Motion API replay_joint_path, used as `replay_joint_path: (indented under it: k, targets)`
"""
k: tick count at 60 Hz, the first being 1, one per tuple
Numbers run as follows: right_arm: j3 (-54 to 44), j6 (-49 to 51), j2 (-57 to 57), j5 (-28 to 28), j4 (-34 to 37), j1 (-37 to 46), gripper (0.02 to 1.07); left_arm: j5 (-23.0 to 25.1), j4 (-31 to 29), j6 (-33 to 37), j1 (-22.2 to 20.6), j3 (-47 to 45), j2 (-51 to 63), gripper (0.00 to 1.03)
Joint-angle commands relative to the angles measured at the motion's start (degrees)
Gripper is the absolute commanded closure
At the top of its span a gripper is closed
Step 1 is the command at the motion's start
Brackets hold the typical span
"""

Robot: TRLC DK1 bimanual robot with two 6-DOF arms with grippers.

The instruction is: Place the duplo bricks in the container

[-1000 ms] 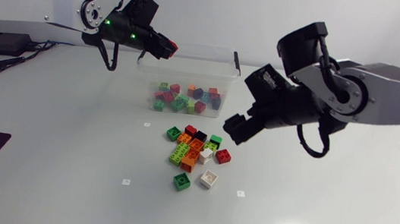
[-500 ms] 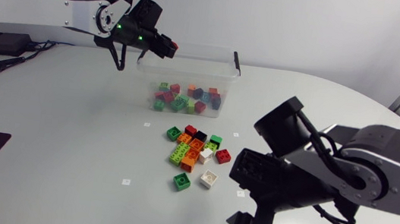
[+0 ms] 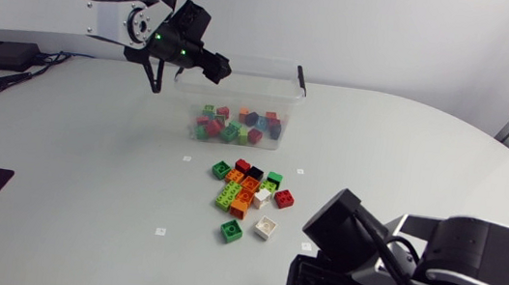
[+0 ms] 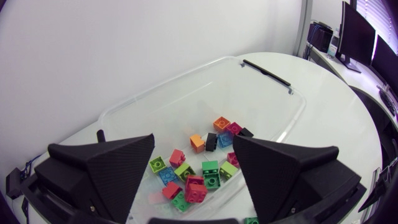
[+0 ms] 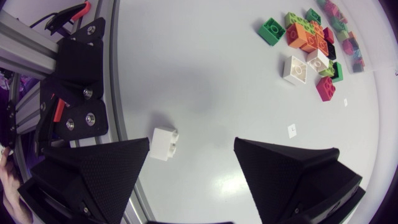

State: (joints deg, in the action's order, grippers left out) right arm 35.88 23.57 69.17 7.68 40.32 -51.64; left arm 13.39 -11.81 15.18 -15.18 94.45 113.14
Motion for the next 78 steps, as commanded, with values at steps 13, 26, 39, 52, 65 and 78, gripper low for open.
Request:
replay_joint_path:
  k: [13, 26, 39, 52, 65, 78]
  targets:
    - [-1.86, -1.16, 5.36, 0.23, -0.15, -4.96, 0.09, -0.38, -9.10, 4.42, -1.17, -12.54, -18.04, 0.06]
    - [-2.39, -1.16, 9.85, 0.40, -2.08, -5.93, 0.12, -0.56, -15.52, 8.20, -1.78, -20.98, -25.95, 0.06]
    - [-3.18, -1.34, 12.75, -0.12, -5.16, -5.76, 0.19, -2.40, -18.33, 11.45, -5.91, -30.38, -30.70, 0.08]
    - [-3.71, -0.81, 13.45, -0.12, -6.21, -5.05, 0.64, -3.54, -18.68, 13.47, -13.21, -38.38, -32.20, 0.08]
    - [-3.45, 1.12, 10.73, -0.21, -6.30, 0.48, 0.78, -3.72, -17.81, 12.68, -19.45, -41.28, -26.92, 0.08]
    - [-1.16, 3.32, 3.08, 0.32, -4.19, 9.01, 0.78, -3.81, -17.19, 7.14, -21.65, -37.68, -17.52, 0.08]
